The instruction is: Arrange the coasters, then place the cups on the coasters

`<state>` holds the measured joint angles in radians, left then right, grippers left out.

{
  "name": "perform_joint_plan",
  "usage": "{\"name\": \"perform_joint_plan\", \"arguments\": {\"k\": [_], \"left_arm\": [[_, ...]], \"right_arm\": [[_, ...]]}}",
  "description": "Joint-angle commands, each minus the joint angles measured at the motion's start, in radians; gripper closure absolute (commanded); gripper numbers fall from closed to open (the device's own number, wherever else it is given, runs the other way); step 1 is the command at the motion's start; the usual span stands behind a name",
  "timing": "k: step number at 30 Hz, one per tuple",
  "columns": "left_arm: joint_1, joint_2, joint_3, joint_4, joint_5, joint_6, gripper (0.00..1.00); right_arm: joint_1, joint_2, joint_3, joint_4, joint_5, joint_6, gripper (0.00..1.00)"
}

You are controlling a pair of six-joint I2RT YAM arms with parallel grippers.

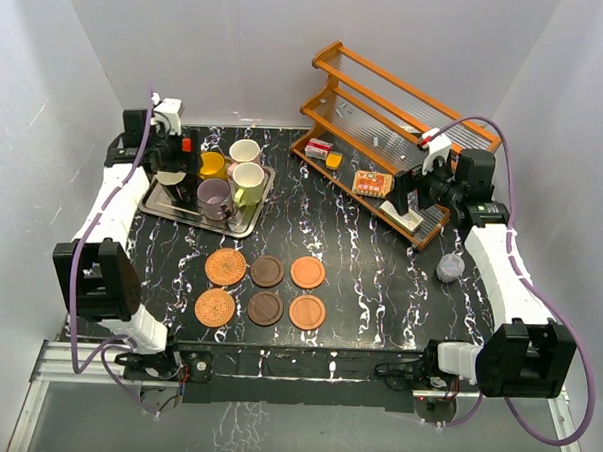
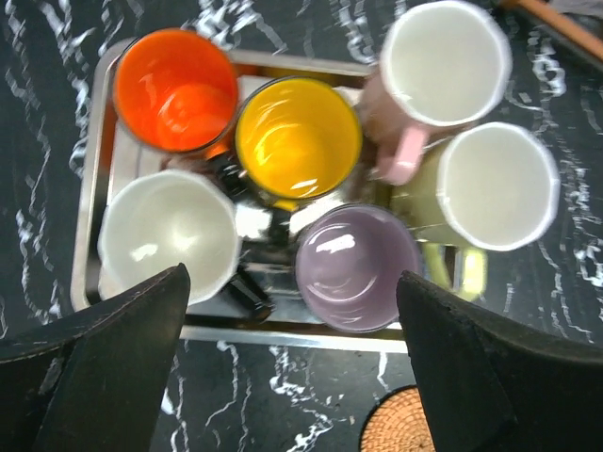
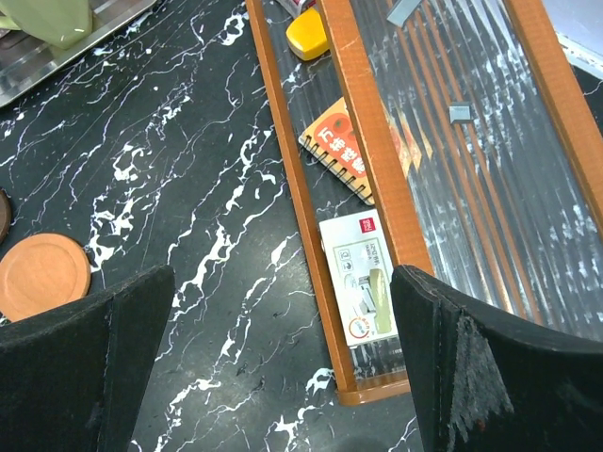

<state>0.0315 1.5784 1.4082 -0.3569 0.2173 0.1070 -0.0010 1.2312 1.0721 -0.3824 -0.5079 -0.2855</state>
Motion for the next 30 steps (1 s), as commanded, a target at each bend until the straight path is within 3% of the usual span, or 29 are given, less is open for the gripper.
{"name": "perform_joint_plan", "arguments": {"k": [1,8,13,30], "left_arm": [[0.106,0.007,0.056,-0.039,0.028,-0.023,0.12],[0.222,0.092,0.106,-0.069,0.028,0.007,0.21],[0.238,0.134,0.107,-0.065,-0.016,0.029,0.28],[0.241,0.318,0.203,-0.098,0.035,0.000,0.60]], "right_arm": [[-0.003,-0.024,-0.003,0.054,-0.013,-0.003,0.02],[-0.002,-0.008,0.000,0.038,-0.031,-0.015,0.02],[-0.002,0.006,0.003,0.027,-0.048,-0.019,0.02],[-0.003,0.027,0.004,0.017,-0.063,-0.030,0.02]]}}
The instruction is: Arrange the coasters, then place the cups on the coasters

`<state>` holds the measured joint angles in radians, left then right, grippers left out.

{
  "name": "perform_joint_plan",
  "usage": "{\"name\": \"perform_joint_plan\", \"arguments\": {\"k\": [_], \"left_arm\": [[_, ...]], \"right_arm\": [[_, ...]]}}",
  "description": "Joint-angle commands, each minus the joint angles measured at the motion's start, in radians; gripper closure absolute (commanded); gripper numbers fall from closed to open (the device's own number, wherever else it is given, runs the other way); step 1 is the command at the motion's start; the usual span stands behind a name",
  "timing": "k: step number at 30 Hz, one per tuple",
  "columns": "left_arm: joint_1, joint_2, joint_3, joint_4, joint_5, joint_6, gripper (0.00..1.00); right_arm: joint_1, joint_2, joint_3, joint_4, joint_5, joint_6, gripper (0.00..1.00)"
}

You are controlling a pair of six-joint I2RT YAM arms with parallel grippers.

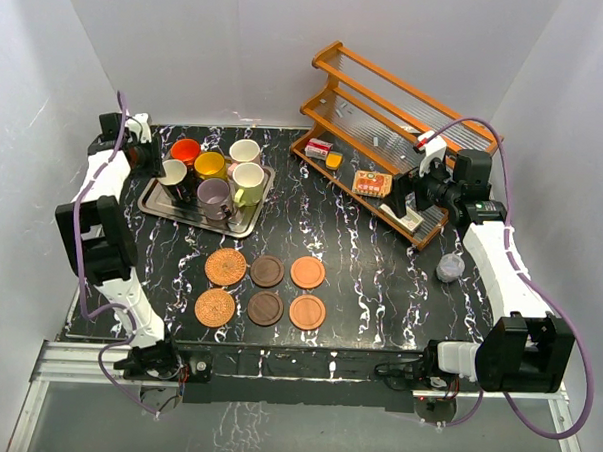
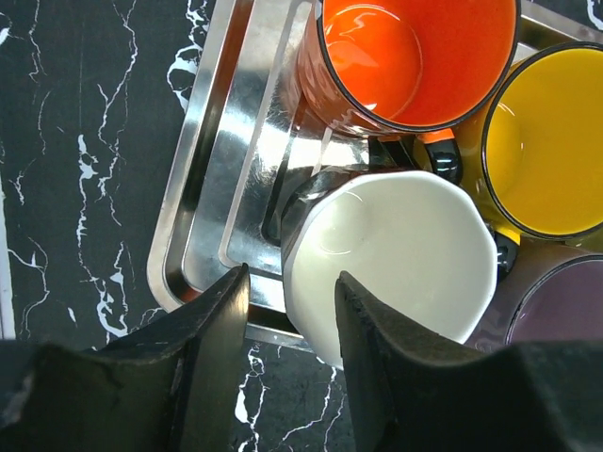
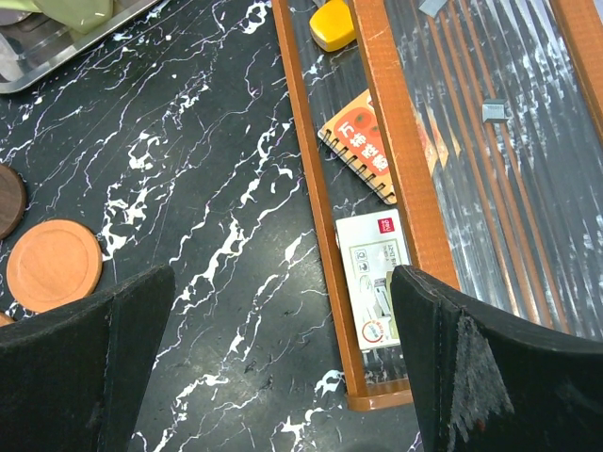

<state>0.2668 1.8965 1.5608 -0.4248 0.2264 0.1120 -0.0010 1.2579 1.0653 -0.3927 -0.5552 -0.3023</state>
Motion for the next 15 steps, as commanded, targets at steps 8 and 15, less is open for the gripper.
{"name": "perform_joint_plan", "arguments": {"k": [8,15], "left_arm": [[0.005,0.030,0.064,-0.052,0.013,0.025,0.70],[0.005,0.069,0.096,-0.083,0.036,0.041,0.76]], "right_arm": [[-0.003,0.001,0.006,0.031,-0.013,-0.018,0.02],[-0.003,0.002,0.004,0.032,-0.009,-0.020,0.02]]}}
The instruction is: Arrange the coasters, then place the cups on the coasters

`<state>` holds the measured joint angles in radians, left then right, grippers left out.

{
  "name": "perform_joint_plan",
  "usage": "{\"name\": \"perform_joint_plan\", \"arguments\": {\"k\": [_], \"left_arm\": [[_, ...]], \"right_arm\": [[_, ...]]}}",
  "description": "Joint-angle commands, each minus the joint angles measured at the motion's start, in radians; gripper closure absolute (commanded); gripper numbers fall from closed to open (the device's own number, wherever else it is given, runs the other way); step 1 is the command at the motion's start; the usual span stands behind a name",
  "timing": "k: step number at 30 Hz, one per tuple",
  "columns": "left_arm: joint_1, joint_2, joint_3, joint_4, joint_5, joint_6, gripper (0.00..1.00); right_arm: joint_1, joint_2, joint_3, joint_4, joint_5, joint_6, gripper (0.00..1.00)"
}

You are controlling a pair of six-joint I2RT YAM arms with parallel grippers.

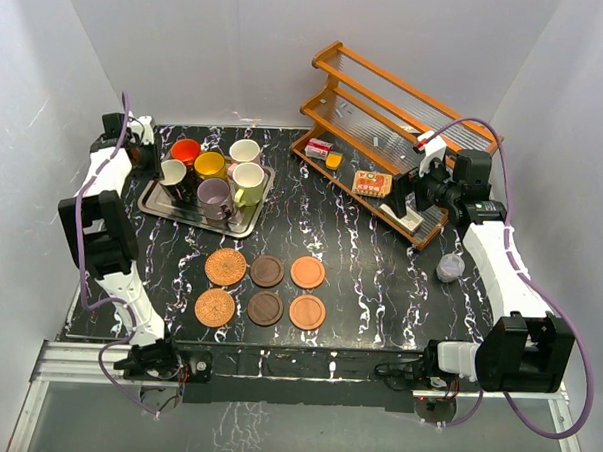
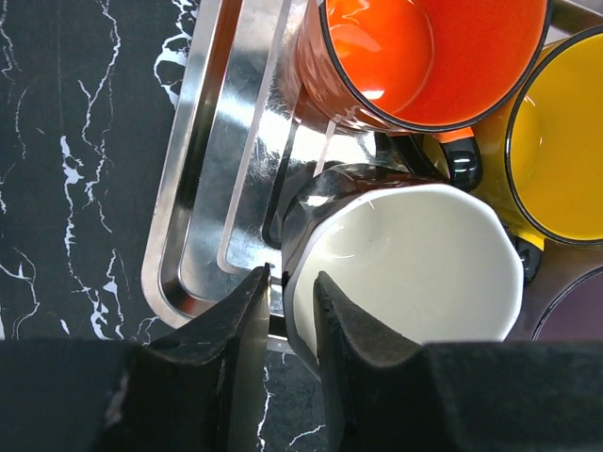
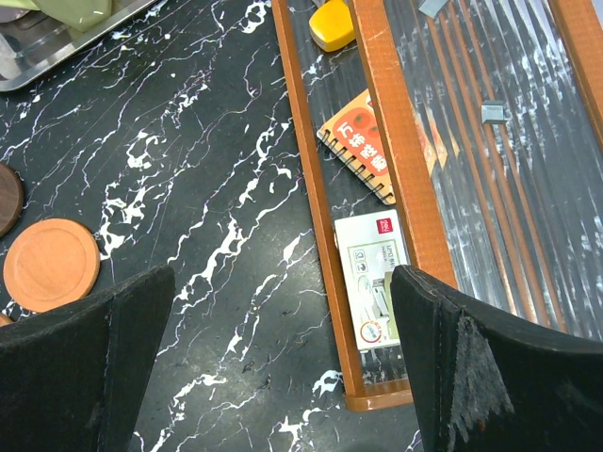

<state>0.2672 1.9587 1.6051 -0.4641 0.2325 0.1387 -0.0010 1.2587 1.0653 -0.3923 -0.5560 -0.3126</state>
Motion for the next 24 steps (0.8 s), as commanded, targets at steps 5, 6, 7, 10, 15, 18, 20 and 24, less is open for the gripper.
{"name": "perform_joint_plan", "arguments": {"k": [5,6,7,10,15,18,20,24], "left_arm": [[0.003,0.013,0.068,-0.050,0.045,0.022,0.81],[0.004,0.016,0.075,-0.055,0.045,0.024,0.83],[0.004,0.017,0.084,-0.063,0.045,0.029,0.84],[0.004,0.027,0.112,-0.087,0.042,0.052,0.90],[0.004,0.061,0.208,-0.176,0.049,0.116,1.00],[0.005,0.082,0.270,-0.232,0.053,0.166,1.00],[0.005,0.099,0.319,-0.282,0.064,0.193,1.00],[0.004,0.115,0.403,-0.384,0.102,0.258,1.00]], "right_arm": [[-0.003,0.005,0.001,0.034,-0.008,-0.010,0.02],[-0.002,0.007,0.001,0.034,-0.009,-0.010,0.02],[-0.002,0.007,0.002,0.034,-0.009,-0.009,0.02],[-0.003,0.009,0.001,0.035,-0.007,-0.011,0.02],[-0.002,0.009,0.001,0.035,-0.003,-0.013,0.02],[-0.002,0.009,0.000,0.035,-0.004,-0.014,0.02],[-0.003,0.008,0.000,0.036,-0.004,-0.014,0.02],[-0.002,0.005,-0.002,0.036,-0.002,-0.015,0.02]]}}
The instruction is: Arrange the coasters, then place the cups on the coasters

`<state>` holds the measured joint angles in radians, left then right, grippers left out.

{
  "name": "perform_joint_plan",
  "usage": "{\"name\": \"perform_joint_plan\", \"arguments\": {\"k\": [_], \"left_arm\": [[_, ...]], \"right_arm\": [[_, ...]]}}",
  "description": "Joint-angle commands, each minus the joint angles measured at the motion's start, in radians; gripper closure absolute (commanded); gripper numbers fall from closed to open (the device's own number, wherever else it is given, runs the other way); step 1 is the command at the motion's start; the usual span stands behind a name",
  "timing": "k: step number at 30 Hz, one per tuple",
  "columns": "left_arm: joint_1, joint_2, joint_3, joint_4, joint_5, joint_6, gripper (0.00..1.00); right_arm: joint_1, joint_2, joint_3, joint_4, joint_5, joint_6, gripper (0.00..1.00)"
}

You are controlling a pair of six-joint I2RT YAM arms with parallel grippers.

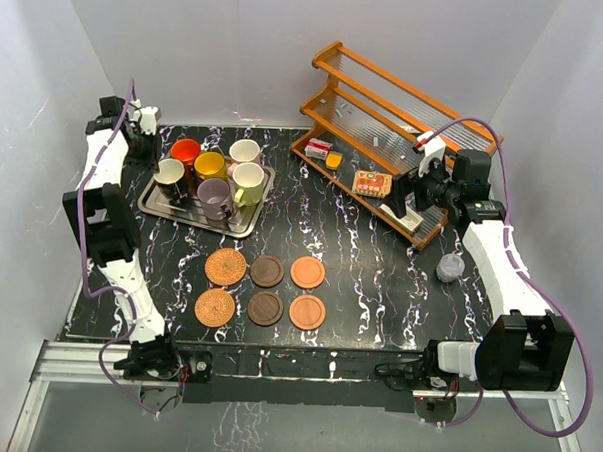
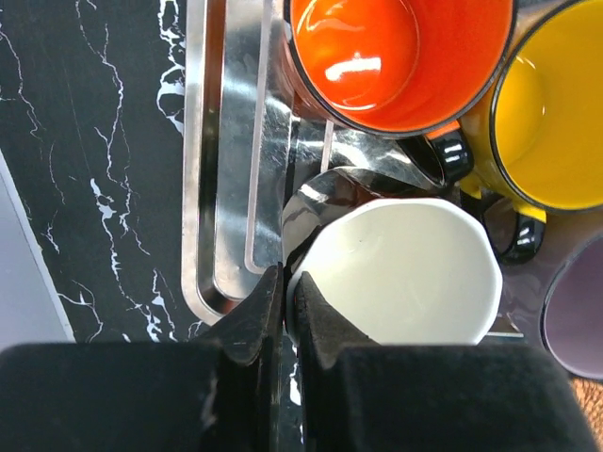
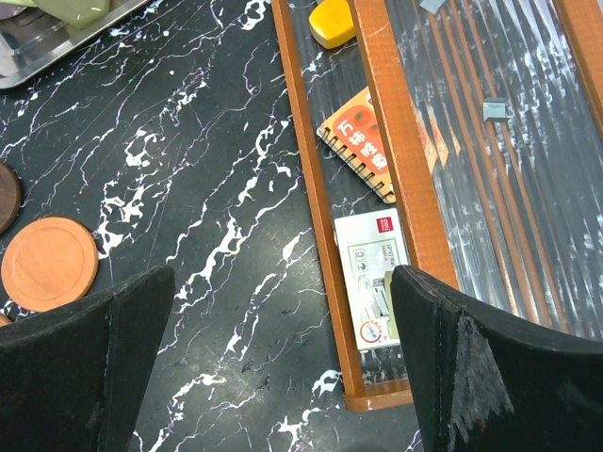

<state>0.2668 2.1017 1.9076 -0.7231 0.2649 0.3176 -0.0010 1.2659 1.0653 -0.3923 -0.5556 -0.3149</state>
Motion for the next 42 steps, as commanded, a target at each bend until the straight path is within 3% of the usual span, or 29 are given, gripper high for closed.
{"name": "perform_joint_plan", "arguments": {"k": [1,12,16,25,42], "left_arm": [[0.004,-0.030,0.111,-0.139,0.080,0.092,1.00],[-0.016,-0.135,0.109,-0.302,0.239,0.245,1.00],[-0.057,-0.261,-0.019,-0.320,0.284,0.320,1.00],[-0.247,-0.556,-0.332,-0.255,0.197,0.380,1.00],[-0.324,-0.790,-0.512,-0.395,0.296,0.445,1.00]], "right_arm": [[-0.002,-0.002,-0.002,0.035,-0.004,-0.012,0.02],[-0.002,0.000,-0.006,0.040,-0.003,-0.015,0.02],[-0.002,0.004,-0.006,0.042,-0.006,-0.015,0.02],[-0.002,-0.002,-0.012,0.048,-0.012,-0.015,0.02],[-0.003,-0.022,-0.022,0.063,-0.038,-0.006,0.02]]}}
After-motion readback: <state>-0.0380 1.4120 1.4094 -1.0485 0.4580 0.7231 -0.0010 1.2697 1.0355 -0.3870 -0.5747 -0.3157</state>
